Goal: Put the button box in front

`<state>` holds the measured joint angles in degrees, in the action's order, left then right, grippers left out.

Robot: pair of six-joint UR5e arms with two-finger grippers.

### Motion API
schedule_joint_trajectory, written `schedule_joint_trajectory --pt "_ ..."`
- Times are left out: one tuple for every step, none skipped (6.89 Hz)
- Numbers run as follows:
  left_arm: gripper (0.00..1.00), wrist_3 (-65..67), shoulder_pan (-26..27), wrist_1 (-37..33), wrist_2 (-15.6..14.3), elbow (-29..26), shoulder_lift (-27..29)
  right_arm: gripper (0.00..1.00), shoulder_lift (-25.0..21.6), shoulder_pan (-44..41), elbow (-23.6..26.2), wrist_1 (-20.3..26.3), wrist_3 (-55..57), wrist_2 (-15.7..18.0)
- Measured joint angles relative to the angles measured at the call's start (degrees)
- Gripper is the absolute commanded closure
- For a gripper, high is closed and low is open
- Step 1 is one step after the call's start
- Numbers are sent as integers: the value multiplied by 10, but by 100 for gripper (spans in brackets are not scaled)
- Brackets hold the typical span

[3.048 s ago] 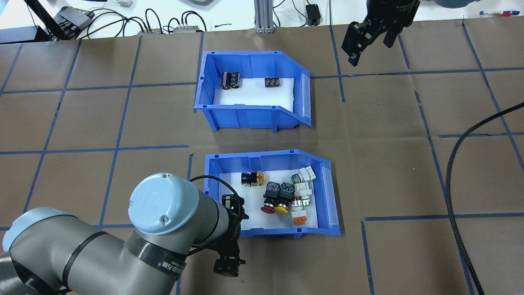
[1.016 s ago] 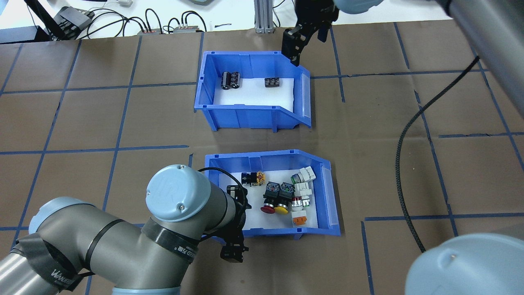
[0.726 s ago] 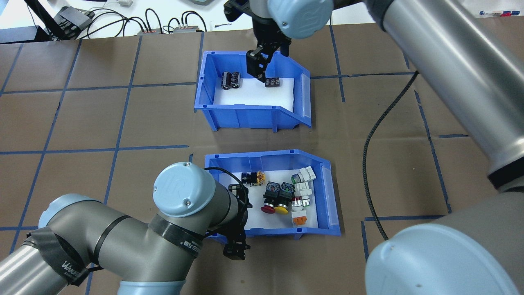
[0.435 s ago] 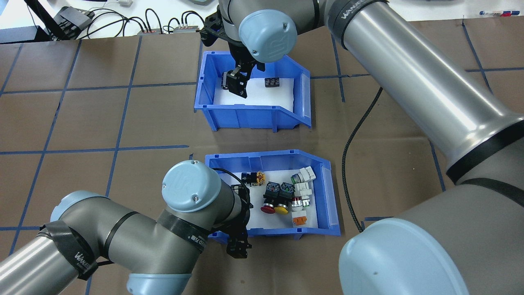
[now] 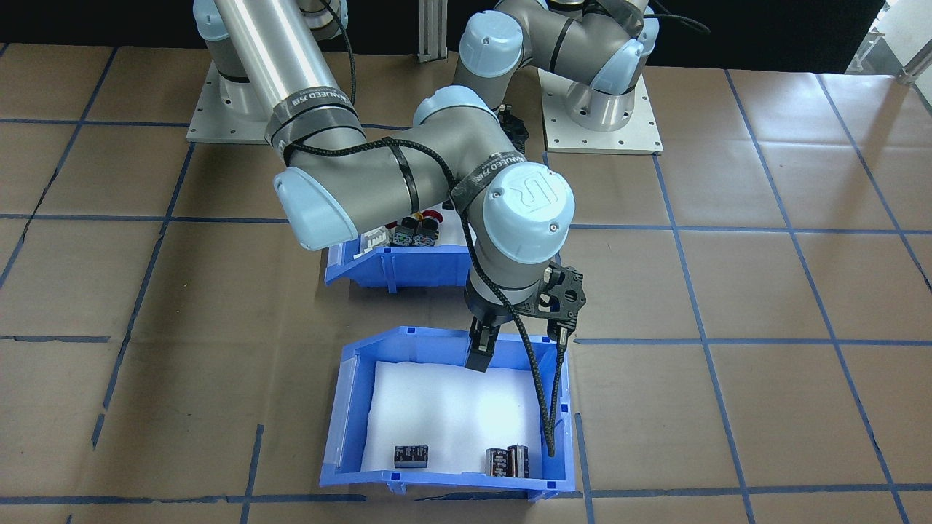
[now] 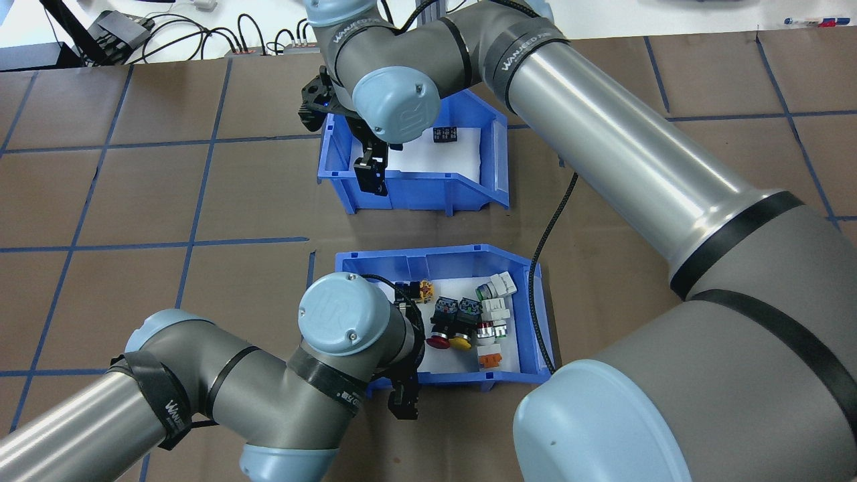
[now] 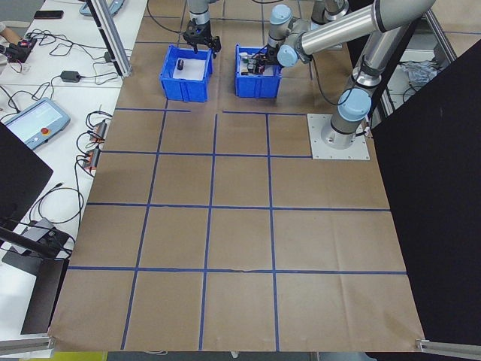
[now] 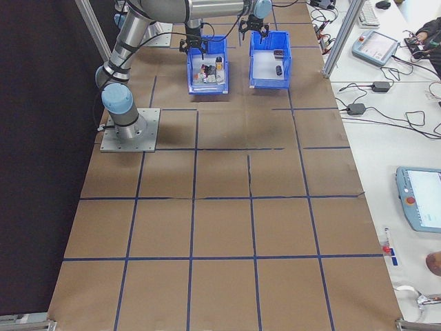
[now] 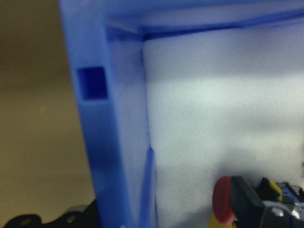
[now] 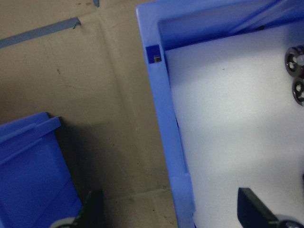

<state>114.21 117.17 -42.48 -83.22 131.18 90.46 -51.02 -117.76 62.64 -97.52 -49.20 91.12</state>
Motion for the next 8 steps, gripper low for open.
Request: schedule_joint_trajectory --pt "100 1 4 12 0 0 -5 0 8 -4 6 -1 -18 1" --pt "100 0 8 18 0 1 -17 0 9 -5 23 -11 -37 2" --pt "100 -4 8 19 -2 3 -36 0 9 -5 43 -49 -51 3" --pt "100 -17 6 11 -4 3 -58 0 11 -5 57 -96 -56 4" --pt "100 -47 -1 -15 -8 3 -87 23 12 -5 64 -127 -55 5" --pt "100 -88 -20 -57 -11 3 -121 60 10 -5 66 -139 -53 7" --pt "100 -141 -57 -110 -11 4 -160 82 7 -5 67 -141 -50 22" --pt "100 -205 -102 -166 -11 7 -203 96 6 -5 67 -139 -50 45"
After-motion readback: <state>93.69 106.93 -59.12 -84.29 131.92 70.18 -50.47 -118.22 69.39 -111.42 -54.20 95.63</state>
